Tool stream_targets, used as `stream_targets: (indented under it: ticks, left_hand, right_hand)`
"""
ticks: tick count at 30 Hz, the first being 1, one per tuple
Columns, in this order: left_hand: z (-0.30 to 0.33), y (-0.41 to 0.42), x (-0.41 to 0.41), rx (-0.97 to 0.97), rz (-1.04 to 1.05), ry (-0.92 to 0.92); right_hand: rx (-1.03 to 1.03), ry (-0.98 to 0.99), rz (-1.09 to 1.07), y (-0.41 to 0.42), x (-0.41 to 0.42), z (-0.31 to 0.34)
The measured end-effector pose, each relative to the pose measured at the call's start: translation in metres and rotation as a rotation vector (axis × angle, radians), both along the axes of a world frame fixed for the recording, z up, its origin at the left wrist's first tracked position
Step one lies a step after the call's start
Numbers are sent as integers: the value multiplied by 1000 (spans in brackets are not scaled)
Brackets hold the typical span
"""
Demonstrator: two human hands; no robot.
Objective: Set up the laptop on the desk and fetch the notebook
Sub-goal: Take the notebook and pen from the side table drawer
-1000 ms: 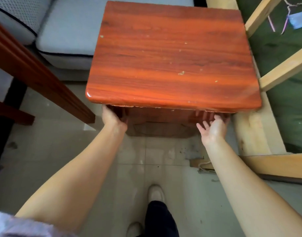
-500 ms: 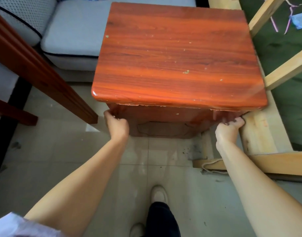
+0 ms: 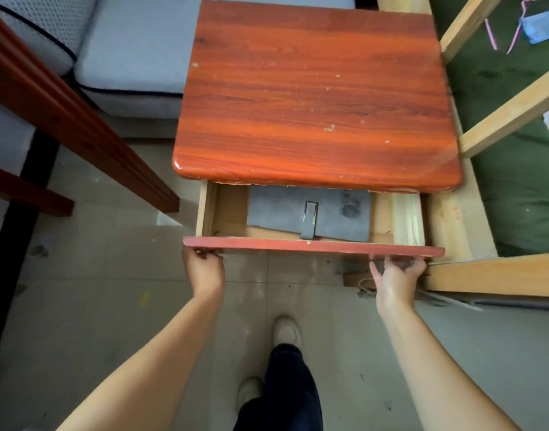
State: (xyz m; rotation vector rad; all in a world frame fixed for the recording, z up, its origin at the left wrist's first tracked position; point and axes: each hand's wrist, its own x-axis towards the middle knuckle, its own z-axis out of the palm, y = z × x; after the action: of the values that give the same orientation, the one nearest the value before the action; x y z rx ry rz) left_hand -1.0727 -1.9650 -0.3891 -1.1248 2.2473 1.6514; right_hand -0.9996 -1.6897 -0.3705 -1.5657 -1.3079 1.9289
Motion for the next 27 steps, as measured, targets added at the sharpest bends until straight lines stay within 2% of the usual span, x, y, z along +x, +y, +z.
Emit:
stream_targets:
  ticks: [4,8,11,12,13,15,18,21,23,25,27]
  left_hand:
    - [-9,3,10,63,67,-1]
    - [-30,6,19,13,64,-126]
    - [-45,3,20,117,58,20]
    - [-50,0,20,81,52,62]
    - [-53,-4,20,78,11,73]
    - [-55,-11,20,194,-11,65]
    - [-55,-15,20,238,-68,5]
    - [-37,-10,30,300,-131,-211]
    - [-15,-4,47,278,-377,-437]
    - [13,3,64,267,-787,-598]
    - [42,11,61,289,-1038,-504]
  right_hand:
    - [-99,45,-52,-9,8,-6]
    - [-195,72,-24,-10,14,-20]
    - [-242,82,35,-7,22,-35]
    - [-249,86,29,-5,25,-40]
    - [-254,96,19,-3,28,-45]
    - [-271,134,21,2,33,-51]
    - [-316,154,-9,3,33,-47]
    - [-409,89,-1,-4,31,-28]
    - [-474,-68,218,-16,34,-3]
    - [-417,-260,637,-29,37,26]
    - [-234,-312,941,-35,31,49]
